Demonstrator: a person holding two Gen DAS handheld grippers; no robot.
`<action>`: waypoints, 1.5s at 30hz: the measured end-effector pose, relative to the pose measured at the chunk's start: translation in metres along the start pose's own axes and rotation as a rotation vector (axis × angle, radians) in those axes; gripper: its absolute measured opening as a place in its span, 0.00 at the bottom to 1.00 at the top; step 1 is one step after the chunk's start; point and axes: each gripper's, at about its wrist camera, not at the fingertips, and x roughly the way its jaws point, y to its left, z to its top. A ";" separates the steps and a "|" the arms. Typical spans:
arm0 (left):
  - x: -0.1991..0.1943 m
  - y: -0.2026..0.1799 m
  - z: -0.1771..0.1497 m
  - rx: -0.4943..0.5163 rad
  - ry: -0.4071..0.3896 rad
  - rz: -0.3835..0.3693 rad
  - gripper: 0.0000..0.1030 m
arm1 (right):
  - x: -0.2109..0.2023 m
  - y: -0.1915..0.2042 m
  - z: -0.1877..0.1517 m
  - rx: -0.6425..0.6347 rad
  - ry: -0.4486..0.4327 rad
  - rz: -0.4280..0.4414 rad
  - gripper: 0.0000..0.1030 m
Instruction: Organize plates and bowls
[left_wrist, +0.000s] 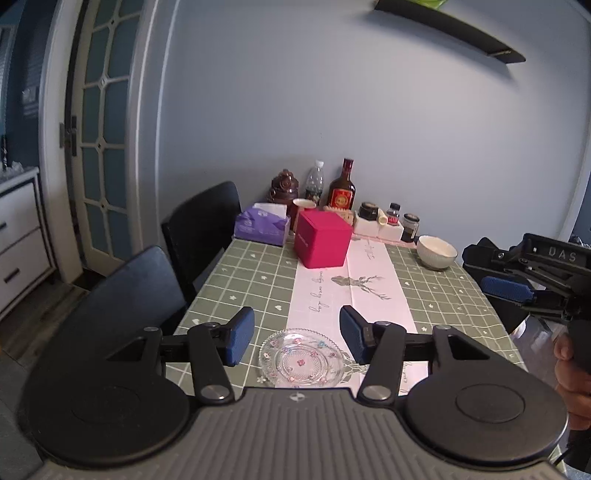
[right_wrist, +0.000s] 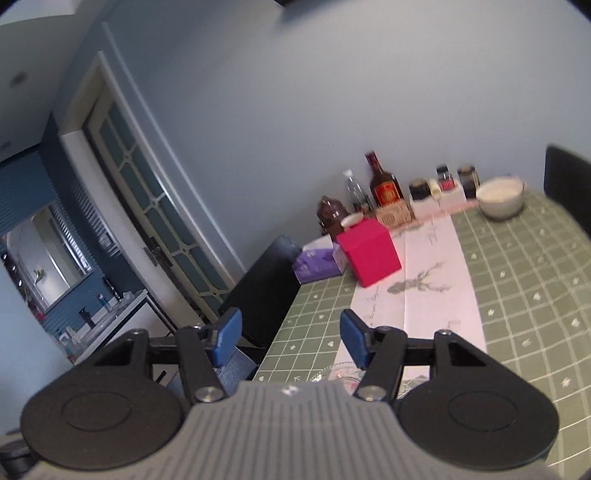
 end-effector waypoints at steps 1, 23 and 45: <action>0.016 0.003 -0.003 -0.002 0.011 0.002 0.60 | 0.011 -0.007 -0.002 0.027 0.007 -0.002 0.58; 0.225 0.050 -0.065 0.017 0.389 0.167 0.58 | 0.218 -0.099 -0.113 0.056 0.313 -0.196 0.49; 0.273 0.037 -0.079 -0.046 0.432 0.091 0.59 | 0.250 -0.128 -0.114 0.259 0.357 -0.077 0.16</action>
